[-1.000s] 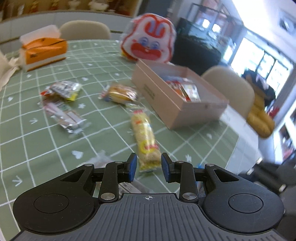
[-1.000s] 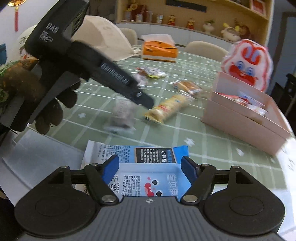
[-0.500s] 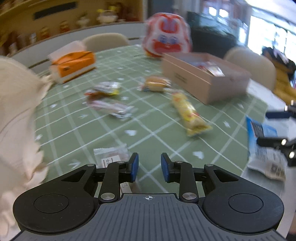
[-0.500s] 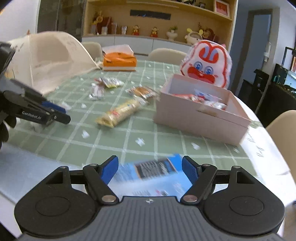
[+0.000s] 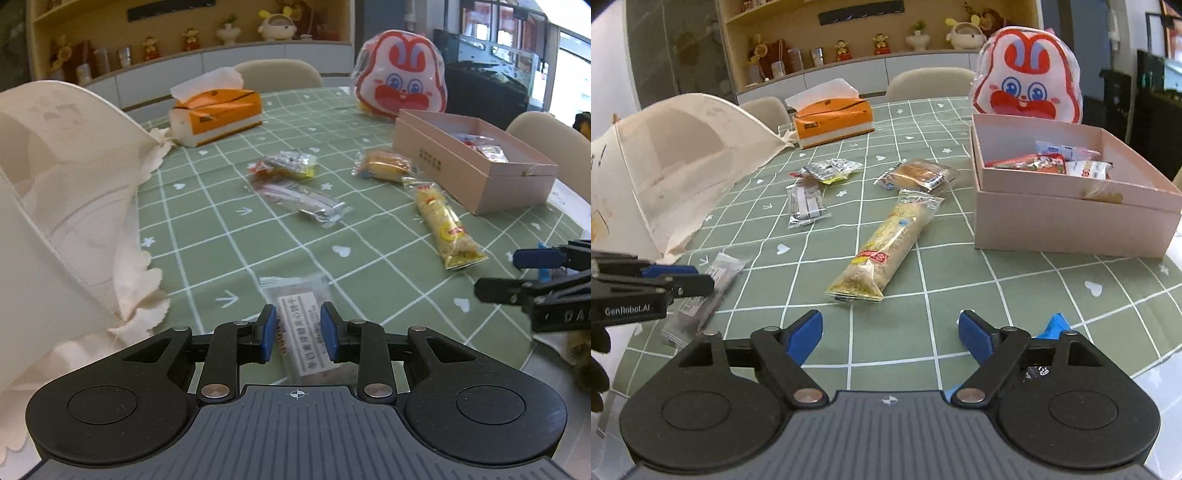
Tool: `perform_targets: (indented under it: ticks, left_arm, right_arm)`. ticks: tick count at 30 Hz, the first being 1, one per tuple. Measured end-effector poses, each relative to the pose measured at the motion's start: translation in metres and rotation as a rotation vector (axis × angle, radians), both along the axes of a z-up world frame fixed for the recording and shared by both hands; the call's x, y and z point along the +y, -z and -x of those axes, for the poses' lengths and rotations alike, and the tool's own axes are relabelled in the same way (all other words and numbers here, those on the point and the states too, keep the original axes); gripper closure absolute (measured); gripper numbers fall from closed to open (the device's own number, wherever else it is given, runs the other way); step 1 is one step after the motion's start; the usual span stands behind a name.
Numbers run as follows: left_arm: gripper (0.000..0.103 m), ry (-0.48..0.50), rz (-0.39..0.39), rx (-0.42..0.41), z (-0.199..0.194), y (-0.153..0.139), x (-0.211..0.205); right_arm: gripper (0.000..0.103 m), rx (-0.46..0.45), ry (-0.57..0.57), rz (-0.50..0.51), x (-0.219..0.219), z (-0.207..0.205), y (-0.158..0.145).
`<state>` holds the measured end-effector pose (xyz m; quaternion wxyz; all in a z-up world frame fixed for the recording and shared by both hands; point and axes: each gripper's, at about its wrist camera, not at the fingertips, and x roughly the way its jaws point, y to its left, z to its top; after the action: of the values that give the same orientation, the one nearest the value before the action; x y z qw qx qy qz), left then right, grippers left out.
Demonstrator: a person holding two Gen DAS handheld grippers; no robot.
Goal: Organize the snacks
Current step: 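Grasp the yellow bread-stick packet with the right gripper while the left holds the biscuit packet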
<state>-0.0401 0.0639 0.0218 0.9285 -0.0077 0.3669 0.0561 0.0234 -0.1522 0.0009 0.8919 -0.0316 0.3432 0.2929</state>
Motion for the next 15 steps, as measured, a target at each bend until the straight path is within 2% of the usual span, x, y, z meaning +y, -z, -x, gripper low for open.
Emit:
perform_targets:
  ticks: [2,7,15]
  left_arm:
    - [0.069,0.012,0.021,0.000,-0.005,0.001,-0.002]
    - [0.056,0.053,0.050,0.009,-0.012,0.008,-0.008]
    - [0.055,0.146,0.026,-0.018,-0.005,0.014,-0.010]
  right_arm:
    - [0.020,-0.001,-0.003,-0.003,-0.002,0.001,0.000]
    - [0.019,-0.003,-0.009,0.000,-0.003,0.000,0.000]
    - [0.015,-0.023,-0.032,0.057,0.005,0.003,0.001]
